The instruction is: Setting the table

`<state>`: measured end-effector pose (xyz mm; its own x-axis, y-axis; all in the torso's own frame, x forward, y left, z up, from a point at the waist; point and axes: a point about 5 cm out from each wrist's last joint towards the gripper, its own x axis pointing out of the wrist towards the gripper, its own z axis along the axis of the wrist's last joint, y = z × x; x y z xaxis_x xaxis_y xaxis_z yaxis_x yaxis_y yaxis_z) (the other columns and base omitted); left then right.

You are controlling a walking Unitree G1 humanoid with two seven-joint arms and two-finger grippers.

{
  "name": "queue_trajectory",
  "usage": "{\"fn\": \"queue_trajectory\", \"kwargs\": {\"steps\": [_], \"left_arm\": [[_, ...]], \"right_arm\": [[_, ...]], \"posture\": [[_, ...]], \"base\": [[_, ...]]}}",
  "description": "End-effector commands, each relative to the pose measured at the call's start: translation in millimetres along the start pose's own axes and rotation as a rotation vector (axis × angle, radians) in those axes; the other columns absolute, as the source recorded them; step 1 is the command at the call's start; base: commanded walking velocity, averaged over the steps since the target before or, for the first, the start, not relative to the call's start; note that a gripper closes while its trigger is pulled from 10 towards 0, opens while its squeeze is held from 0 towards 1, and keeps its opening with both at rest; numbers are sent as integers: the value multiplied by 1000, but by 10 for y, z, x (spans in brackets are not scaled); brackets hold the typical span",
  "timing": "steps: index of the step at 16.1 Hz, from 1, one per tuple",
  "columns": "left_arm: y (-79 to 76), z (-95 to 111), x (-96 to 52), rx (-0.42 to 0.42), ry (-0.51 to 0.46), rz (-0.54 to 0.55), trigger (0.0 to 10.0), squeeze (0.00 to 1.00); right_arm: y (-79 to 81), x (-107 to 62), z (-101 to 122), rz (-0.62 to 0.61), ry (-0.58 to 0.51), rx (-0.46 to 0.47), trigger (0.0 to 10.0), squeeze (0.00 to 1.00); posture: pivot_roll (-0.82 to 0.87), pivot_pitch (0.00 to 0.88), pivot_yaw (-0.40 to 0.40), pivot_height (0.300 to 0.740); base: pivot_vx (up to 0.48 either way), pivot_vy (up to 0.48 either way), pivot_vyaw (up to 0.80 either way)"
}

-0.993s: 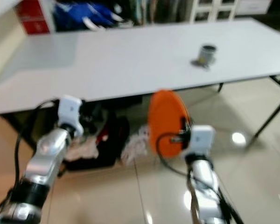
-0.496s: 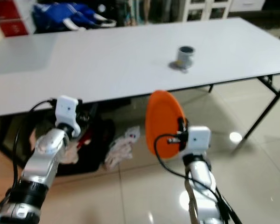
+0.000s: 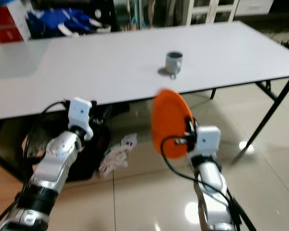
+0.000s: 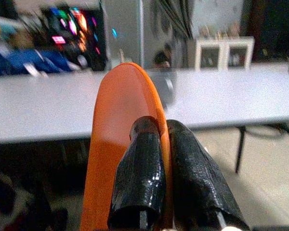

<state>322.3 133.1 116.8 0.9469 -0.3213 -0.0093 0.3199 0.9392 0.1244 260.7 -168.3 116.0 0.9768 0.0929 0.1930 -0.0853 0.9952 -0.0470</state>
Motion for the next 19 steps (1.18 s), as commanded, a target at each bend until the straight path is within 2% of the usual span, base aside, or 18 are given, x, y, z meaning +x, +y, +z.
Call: {"fn": "queue_trajectory", "kwargs": {"steps": [1, 2, 3, 6, 9, 11, 14, 15, 16, 18, 19], "left_arm": [[39, 56, 11, 9, -21, 14, 10000, 0], [31, 56, 14, 9, -21, 11, 10000, 0], [23, 55, 16, 9, -21, 9, 10000, 0], [1, 55, 21, 3, -19, 7, 10000, 0], [8, 59, 12, -22, -29, 14, 10000, 0], [2, 81, 10, -41, -43, 17, 10000, 0], [-81, 140, 12, 29, -79, -21, 10000, 0], [-104, 143, 14, 32, -84, -25, 10000, 0], [-104, 143, 14, 32, -84, -25, 10000, 0], [-90, 125, 23, 3, -75, -7, 10000, 0], [-90, 125, 23, 3, -75, -7, 10000, 0]], "right_arm": [[9, 168, 454, 14, -193, -4, 0, 0], [-23, 228, 562, 3, -230, 0, 0, 0], [-47, 250, 581, -3, -235, -1, 0, 0], [-174, 257, 436, -40, -176, -16, 0, 0], [-127, 230, 425, -32, -163, -6, 0, 0], [-81, 228, 457, -14, -171, 2, 0, 0], [-46, 237, 508, 8, -196, 2, 0, 0], [5, 263, 640, 38, -240, -4, 0, 0], [5, 263, 640, 38, -240, -4, 0, 0], [117, 351, 993, 107, -346, -16, 0, 0], [117, 351, 993, 107, -346, -16, 0, 0]], "posture": [[-6, 0, 61, 740], [-13, 0, 62, 740], [-13, 0, 62, 740], [-8, 0, 57, 740], [-7, 0, 57, 740], [-8, 0, 57, 740], [-9, 0, 52, 740], [-10, 0, 53, 740], [-10, 0, 53, 740], [-15, 0, 53, 740], [-15, 0, 53, 740]], "base": [[458, 0, 0], [458, 0, 0], [458, 0, 0], [458, 0, 0], [439, 86, 0], [0, 439, 0], [320, 154, 0], [0, 0, 0], [0, 0, 0], [0, 0, 0], [0, 0, 0]]}}
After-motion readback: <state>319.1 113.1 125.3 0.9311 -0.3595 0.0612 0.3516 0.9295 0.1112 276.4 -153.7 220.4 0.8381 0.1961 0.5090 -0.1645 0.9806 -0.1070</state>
